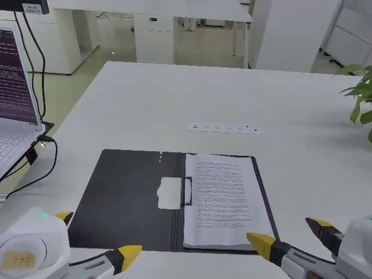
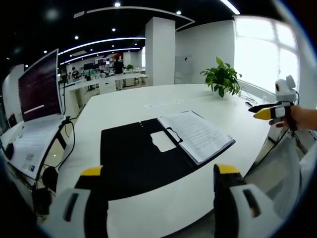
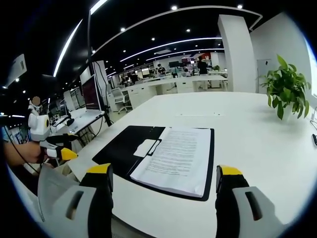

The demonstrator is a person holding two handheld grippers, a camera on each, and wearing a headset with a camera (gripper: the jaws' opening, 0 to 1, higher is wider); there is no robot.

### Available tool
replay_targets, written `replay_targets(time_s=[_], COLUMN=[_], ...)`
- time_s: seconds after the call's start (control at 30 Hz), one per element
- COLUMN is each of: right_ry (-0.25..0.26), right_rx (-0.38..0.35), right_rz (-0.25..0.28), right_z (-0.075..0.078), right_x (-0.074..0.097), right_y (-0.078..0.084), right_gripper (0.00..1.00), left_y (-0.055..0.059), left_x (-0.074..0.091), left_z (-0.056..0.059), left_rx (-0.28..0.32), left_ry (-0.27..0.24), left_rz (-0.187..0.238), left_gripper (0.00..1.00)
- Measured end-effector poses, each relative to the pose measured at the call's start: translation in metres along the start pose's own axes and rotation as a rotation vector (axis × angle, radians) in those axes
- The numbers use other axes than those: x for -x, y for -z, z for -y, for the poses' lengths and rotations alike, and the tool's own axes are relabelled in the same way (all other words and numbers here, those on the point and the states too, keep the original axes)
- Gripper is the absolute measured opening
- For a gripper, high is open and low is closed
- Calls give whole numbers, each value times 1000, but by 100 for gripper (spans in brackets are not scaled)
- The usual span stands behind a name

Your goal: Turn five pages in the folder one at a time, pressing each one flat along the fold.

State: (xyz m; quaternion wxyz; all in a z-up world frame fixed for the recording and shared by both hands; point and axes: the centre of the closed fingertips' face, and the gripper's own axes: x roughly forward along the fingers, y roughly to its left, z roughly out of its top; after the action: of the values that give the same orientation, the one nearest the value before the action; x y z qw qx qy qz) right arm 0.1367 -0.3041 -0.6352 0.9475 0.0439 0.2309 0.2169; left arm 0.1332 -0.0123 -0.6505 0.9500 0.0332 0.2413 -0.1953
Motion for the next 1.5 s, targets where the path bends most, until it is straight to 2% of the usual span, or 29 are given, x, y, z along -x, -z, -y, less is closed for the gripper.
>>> replay_targets(time_s=[0.23, 0.8, 1.5], right_ry=[2, 17, 18], right_rx=[-2, -12, -21], right_rz=[-1, 7, 2], right_z=[-1, 1, 4], right_x=[-1, -2, -2], right_y=[1, 0, 6], right_gripper=[86, 92, 96], left_y=[-1, 0, 2], left_x=[1, -2, -5], left_z=[-3, -5, 2], left_rx=[8, 5, -6], left_ry=[-3, 0, 19], left_rz=[10, 0, -16], left_gripper=[90, 91, 92])
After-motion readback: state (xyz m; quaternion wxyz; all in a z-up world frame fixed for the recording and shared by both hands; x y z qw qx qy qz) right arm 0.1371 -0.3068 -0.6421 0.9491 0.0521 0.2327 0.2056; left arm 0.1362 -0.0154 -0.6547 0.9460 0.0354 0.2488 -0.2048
